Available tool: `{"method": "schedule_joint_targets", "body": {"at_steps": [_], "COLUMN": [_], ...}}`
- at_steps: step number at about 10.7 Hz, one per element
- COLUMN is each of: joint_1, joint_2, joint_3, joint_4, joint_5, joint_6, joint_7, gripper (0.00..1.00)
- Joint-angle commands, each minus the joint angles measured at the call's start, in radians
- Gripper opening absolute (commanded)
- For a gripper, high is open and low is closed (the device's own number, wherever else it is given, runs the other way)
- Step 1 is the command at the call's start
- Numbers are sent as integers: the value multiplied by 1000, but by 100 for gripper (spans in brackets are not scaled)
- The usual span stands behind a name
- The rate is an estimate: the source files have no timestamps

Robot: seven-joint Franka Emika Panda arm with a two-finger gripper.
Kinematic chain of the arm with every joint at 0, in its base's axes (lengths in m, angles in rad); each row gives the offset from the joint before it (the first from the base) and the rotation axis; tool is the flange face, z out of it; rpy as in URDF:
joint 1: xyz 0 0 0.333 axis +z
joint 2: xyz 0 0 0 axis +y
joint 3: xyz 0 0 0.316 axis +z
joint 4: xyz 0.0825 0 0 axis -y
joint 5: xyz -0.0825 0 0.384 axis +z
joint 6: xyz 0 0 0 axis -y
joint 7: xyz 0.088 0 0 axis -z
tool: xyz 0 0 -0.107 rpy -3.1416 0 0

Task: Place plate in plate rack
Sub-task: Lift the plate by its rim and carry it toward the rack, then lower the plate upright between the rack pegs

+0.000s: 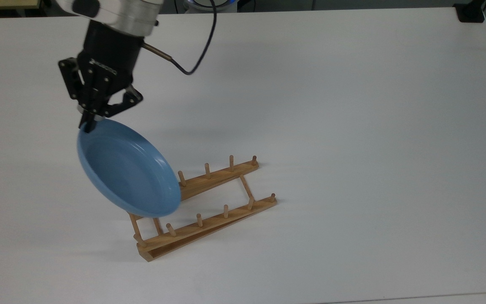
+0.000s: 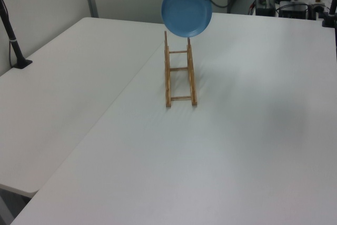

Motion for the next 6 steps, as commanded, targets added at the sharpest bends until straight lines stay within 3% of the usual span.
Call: {"method": "schedule_joint_targets", "body": {"at_steps": [1,3,4,6], "joint_1": [51,67,85,105], "joint_2": [21,33,42,56], "joint_3": [-8,-8,-8,-5], "joint_4": [11,11,11,9], "joint_5": [-220,-395,-445,-474], "joint_6": [23,23,23,21], "joint_7": [242,416,458,470], "gripper": [0,0,0,0]}}
